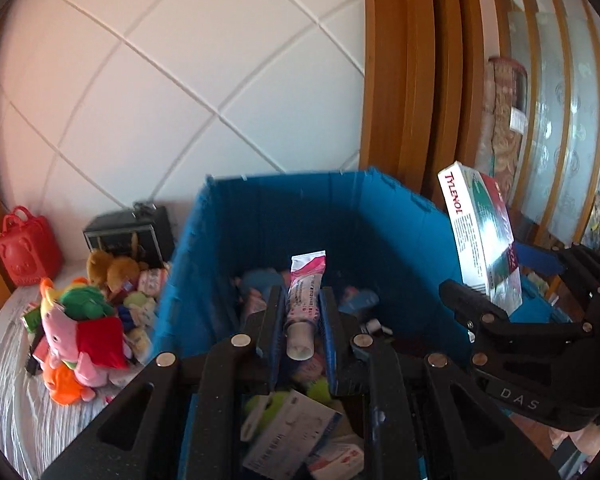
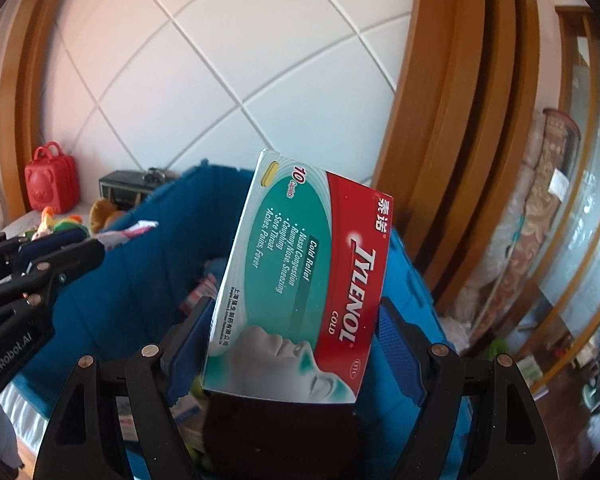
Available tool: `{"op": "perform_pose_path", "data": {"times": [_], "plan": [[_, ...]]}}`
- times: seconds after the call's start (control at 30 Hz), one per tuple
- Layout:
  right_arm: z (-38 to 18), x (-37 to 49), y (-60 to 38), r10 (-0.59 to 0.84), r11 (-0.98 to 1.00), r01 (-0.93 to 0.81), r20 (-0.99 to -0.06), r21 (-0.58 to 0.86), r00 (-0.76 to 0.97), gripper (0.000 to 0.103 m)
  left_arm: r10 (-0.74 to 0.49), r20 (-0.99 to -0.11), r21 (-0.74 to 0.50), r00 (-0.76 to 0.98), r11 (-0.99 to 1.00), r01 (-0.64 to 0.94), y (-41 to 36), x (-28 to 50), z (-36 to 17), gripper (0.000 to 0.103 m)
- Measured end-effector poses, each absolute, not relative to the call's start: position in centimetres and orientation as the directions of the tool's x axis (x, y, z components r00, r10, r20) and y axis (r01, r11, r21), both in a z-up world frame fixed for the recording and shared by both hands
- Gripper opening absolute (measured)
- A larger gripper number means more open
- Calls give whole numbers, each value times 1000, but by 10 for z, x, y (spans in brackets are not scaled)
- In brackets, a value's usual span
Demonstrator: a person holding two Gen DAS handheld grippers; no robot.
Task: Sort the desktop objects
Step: 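Lift the Tylenol box and tube and carry them over the crate, then open both grippers to drop the Tylenol box and tube into the crate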
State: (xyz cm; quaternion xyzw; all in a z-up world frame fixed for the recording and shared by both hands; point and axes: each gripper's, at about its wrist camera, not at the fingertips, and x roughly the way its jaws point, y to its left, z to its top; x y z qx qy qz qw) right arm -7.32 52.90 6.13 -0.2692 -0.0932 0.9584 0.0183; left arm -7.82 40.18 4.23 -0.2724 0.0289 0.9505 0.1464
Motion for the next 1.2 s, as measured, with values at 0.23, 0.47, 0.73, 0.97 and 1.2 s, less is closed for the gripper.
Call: {"op": "perform_pose_path", "data": {"times": [0.23,0.47,0.73,0.97,1.2], "plan": [[22,-95,562,93,-984,24,-625,-176,-775,79,261,-681,-36,-684,-945,-325,440,-107,8,17],[17,-99,574,92,-987,24,-688,-157,-720,76,234,-755,-30,-613,-946,-323,454,-116,-8,17],[9,-100,588,116,-984,19,-717,-178,-687,88,211,-800,-22,-561,-946,-324,457,-118,-15,17],[14,-91,591,126,-981,15,-695,-194,-708,103,154,-871,7,-466,-945,-327,460,-117,-25,17],[17,-79,594,123,-981,17,-688,-193,-715,103,160,-862,5,-480,-946,-325,456,-106,-24,17]]}}
